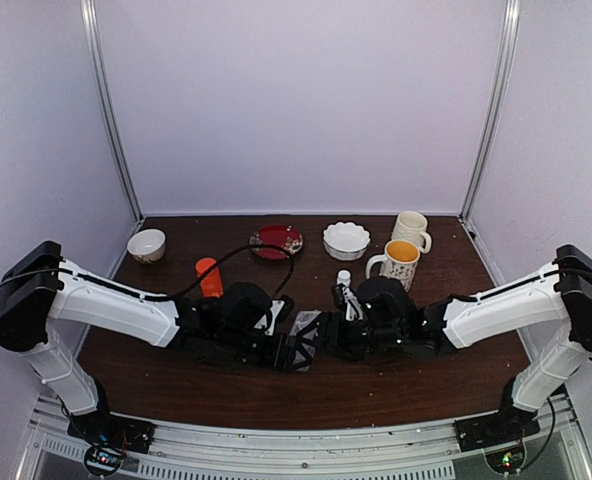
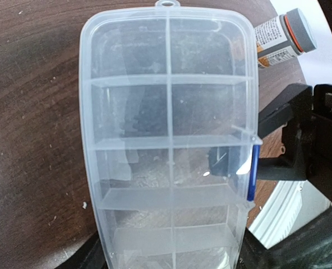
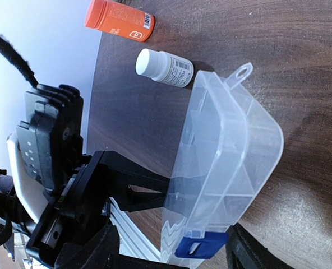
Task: Sort the pills into containers
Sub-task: Open the lid of the pill container.
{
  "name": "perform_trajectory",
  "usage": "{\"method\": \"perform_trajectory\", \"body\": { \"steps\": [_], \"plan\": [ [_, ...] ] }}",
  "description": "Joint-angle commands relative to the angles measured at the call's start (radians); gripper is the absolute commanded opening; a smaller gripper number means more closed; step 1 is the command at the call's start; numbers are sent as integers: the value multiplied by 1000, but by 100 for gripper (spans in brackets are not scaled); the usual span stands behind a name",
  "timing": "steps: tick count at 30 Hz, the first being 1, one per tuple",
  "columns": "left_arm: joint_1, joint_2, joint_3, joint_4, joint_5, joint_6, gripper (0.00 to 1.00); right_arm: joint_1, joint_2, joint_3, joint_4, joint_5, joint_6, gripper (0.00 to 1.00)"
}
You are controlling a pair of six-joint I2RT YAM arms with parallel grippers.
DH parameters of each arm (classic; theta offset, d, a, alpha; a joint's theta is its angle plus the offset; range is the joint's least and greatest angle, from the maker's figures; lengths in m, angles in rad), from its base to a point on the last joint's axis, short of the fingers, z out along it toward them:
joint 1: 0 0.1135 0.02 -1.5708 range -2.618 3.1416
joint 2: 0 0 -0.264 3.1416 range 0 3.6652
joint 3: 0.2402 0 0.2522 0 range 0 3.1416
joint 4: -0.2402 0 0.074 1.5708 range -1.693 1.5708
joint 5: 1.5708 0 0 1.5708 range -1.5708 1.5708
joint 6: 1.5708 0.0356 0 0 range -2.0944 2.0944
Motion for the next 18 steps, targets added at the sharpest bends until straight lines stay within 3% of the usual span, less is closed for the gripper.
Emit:
{"method": "perform_trajectory", "body": {
  "steps": [1,9,14,18],
  "plan": [
    [1,-19,24,11,5,47,49,5,-43,4,3,11,3,67],
    [1,-21,25,-19,17,82,49,4,-74,-18,99,-19,45,57],
    [2,-16,38,-73,-23,86,48,4,-81,-10,91,-32,61,52],
    [1,-4,54,-110,-56,105,48,4,-89,-4,60,-33,60,43]
  ]
}}
